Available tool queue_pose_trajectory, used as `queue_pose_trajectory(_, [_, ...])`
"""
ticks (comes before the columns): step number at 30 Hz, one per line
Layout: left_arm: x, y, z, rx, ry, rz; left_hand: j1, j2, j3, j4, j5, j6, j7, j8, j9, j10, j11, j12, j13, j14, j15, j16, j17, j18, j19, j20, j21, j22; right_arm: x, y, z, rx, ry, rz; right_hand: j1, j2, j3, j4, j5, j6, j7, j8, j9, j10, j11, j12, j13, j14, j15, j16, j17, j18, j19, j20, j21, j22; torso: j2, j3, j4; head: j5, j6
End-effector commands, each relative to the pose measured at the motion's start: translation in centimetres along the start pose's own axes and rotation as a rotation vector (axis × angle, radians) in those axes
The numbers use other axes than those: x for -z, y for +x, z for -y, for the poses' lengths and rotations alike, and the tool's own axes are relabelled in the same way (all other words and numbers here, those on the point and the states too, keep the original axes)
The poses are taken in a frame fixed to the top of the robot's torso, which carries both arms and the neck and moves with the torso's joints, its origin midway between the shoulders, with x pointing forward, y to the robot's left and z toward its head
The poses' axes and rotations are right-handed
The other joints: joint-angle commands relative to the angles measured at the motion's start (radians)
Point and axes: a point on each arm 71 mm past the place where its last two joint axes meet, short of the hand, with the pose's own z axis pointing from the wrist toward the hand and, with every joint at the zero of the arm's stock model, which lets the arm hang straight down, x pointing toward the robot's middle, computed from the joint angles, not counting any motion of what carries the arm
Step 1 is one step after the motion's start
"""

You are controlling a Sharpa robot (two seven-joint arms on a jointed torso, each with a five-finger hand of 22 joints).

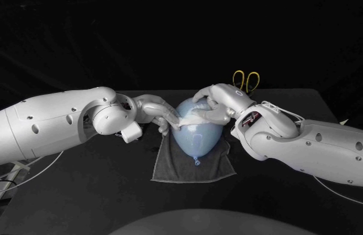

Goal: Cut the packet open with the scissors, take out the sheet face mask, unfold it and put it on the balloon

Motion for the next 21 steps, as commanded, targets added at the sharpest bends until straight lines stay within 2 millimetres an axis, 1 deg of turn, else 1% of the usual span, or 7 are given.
queue_pose_trajectory(1, [-0.05, 0.08, 0.19, 0.006, 0.017, -0.008, 0.001, 0.001, 0.001, -0.005, 0.004, 0.006, 0.001, 0.003, 0.194, 0.004, -0.005, 0.004, 0.001, 0.013, -0.015, 0.005, 0.001, 0.013, 0.005, -0.001, 0.004, 0.002, 0.30, 0.41, 0.12, 0.025, 0.017, -0.051, 0.007, -0.002, -0.012, 0.005, -0.004, 0.009, 0.001, -0.006, -0.002, 0.059, 0.005, -0.003, 0.211, 0.106, 0.005, 0.004, 0.263, 0.002, 0.001, 0.010, -0.002, 0.187, 0.000, 0.0014, -0.0003, 0.001, -0.001])
queue_pose_trajectory(8, [-0.06, -0.05, 0.15, 0.007, 0.016, -0.004, 0.001, 0.001, 0.001, -0.006, 0.004, 0.006, 0.001, 0.002, 0.195, 0.004, -0.005, 0.004, 0.001, 0.013, -0.015, 0.006, 0.001, 0.013, 0.006, -0.001, 0.004, 0.002, 0.49, 0.61, 0.46, 0.051, 0.032, -0.086, 0.006, -0.006, -0.028, 0.017, -0.004, 0.017, -0.002, -0.009, -0.005, 0.057, 0.002, -0.005, 0.209, 0.106, 0.003, 0.004, 0.263, 0.003, -0.001, 0.009, -0.005, 0.187, 0.001, 0.0008, 0.0004, 0.000, -0.002])
queue_pose_trajectory(10, [-0.06, -0.10, 0.13, 0.007, 0.016, -0.003, 0.001, 0.001, 0.001, -0.006, 0.004, 0.006, 0.001, 0.002, 0.195, 0.004, -0.005, 0.004, 0.001, 0.013, -0.015, 0.007, 0.001, 0.013, 0.006, -0.001, 0.005, 0.002, 0.53, 0.73, 0.58, 0.070, 0.035, -0.102, 0.039, 0.003, -0.021, 0.008, -0.004, 0.021, -0.004, -0.012, -0.007, 0.055, 0.000, -0.008, 0.207, 0.106, 0.001, 0.004, 0.263, 0.004, -0.003, 0.008, -0.009, 0.185, 0.002, 0.0004, 0.0012, 0.000, -0.003])
queue_pose_trajectory(15, [-0.07, -0.21, 0.11, 0.008, 0.016, 0.001, 0.001, 0.001, 0.001, -0.006, 0.004, 0.006, 0.001, 0.002, 0.195, 0.004, -0.005, 0.004, 0.002, 0.013, -0.015, 0.007, 0.001, 0.013, 0.006, -0.001, 0.005, 0.002, 0.68, 0.99, 0.64, 0.120, 0.024, -0.115, 0.056, 0.010, -0.024, 0.010, -0.004, 0.048, -0.008, -0.007, -0.008, 0.054, -0.003, -0.008, 0.206, 0.106, -0.001, 0.004, 0.263, 0.004, -0.003, 0.006, -0.008, 0.186, 0.002, 0.0009, 0.0008, 0.000, -0.006])
queue_pose_trajectory(16, [-0.08, -0.23, 0.11, 0.008, 0.016, 0.002, 0.001, 0.001, 0.001, -0.006, 0.004, 0.006, 0.001, 0.002, 0.195, 0.004, -0.005, 0.004, 0.002, 0.013, -0.015, 0.007, 0.001, 0.013, 0.006, -0.001, 0.005, 0.002, 0.72, 1.04, 0.62, 0.133, 0.018, -0.114, 0.057, 0.013, -0.024, 0.012, -0.004, 0.056, -0.011, -0.004, -0.007, 0.054, -0.005, -0.008, 0.207, 0.106, -0.002, 0.004, 0.263, 0.004, -0.002, 0.006, -0.007, 0.186, 0.002, 0.0007, 0.0006, 0.001, -0.008])
queue_pose_trajectory(18, [-0.10, -0.25, 0.11, 0.008, 0.016, 0.002, 0.001, 0.001, 0.001, -0.006, 0.004, 0.006, 0.001, 0.002, 0.195, 0.004, -0.005, 0.004, 0.002, 0.013, -0.015, 0.007, 0.001, 0.013, 0.006, -0.001, 0.005, 0.002, 0.80, 1.12, 0.57, 0.156, 0.004, -0.108, 0.065, 0.032, -0.020, 0.019, -0.004, 0.093, -0.023, 0.011, -0.003, 0.057, -0.015, -0.005, 0.209, 0.106, -0.009, 0.004, 0.263, 0.003, 0.000, 0.002, -0.001, 0.188, 0.002, 0.0011, 0.0005, 0.001, -0.010])
queue_pose_trajectory(21, [-0.13, -0.26, 0.11, 0.008, 0.016, 0.002, 0.002, 0.001, 0.002, -0.007, 0.004, 0.006, 0.000, 0.002, 0.195, 0.004, -0.006, 0.004, 0.002, 0.013, -0.015, 0.010, 0.001, 0.013, 0.006, -0.002, 0.006, 0.002, 0.91, 1.19, 0.41, 0.184, -0.021, -0.094, 0.076, 0.050, -0.015, 0.024, -0.004, 0.128, -0.039, 0.028, 0.002, 0.060, -0.028, -0.002, 0.212, 0.106, -0.019, 0.004, 0.263, 0.002, 0.002, -0.005, 0.005, 0.189, 0.002, 0.0014, 0.0003, 0.001, -0.013])
